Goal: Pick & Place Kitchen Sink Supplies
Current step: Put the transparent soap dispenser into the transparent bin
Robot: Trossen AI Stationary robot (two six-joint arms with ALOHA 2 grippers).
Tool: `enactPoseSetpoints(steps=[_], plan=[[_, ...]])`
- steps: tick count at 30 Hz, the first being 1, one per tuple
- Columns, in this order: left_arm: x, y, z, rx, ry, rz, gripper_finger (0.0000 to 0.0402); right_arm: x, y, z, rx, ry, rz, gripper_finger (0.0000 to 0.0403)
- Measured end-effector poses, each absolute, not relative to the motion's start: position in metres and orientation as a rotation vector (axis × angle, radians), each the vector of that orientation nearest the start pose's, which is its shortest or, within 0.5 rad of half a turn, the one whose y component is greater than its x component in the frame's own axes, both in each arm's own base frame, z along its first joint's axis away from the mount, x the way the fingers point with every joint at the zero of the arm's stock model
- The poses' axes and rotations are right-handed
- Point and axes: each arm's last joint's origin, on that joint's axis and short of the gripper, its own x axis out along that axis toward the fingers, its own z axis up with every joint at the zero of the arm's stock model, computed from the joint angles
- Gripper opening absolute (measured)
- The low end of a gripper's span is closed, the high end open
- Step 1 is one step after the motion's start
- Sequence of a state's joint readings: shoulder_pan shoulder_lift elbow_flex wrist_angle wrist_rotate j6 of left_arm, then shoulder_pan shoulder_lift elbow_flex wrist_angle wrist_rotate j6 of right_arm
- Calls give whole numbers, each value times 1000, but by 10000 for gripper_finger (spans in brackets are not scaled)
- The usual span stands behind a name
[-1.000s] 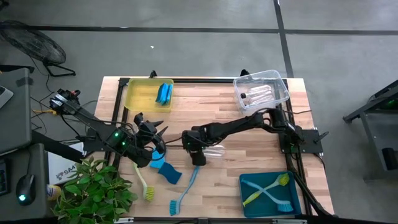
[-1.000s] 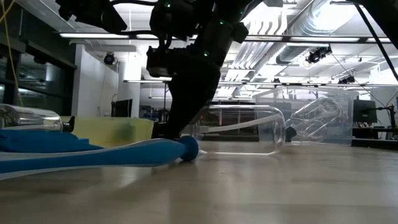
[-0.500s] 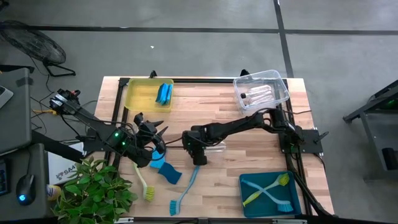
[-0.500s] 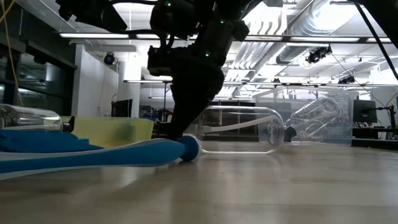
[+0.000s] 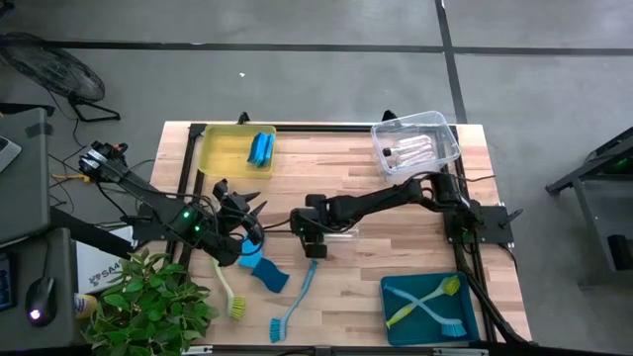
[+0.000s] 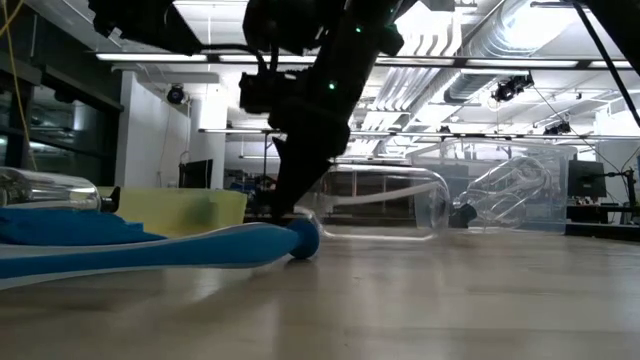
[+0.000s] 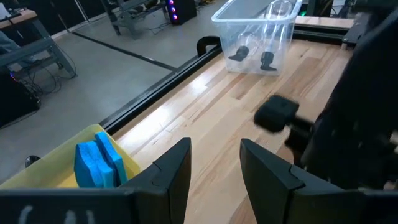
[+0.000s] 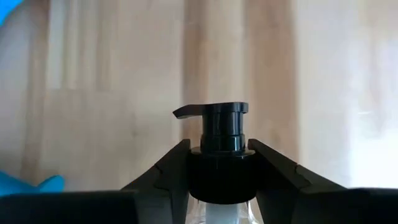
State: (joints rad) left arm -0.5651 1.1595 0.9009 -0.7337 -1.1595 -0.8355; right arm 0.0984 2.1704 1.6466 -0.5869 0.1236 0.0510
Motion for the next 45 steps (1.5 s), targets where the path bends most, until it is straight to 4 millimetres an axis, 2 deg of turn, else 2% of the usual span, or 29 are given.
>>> enactPoseSetpoints(steps=[8, 18, 24, 30, 35, 45], plan=[[189, -88, 261, -40, 375, 761, 133, 443, 38, 199, -147, 1043, -149, 130], [188, -88, 260, -43, 375, 761, 133, 415, 32, 244, -283, 1050, -327, 130], [189, -88, 260, -44, 374, 760, 133, 396, 28, 251, -326, 1092, -416, 130], [189, -88, 260, -46, 374, 760, 133, 367, 23, 248, -316, 1079, -523, 130], [189, -88, 260, -48, 372, 760, 133, 338, 26, 254, -289, 929, -615, 130], [189, -88, 261, -52, 369, 759, 133, 271, 36, 274, -229, 462, -787, 130]])
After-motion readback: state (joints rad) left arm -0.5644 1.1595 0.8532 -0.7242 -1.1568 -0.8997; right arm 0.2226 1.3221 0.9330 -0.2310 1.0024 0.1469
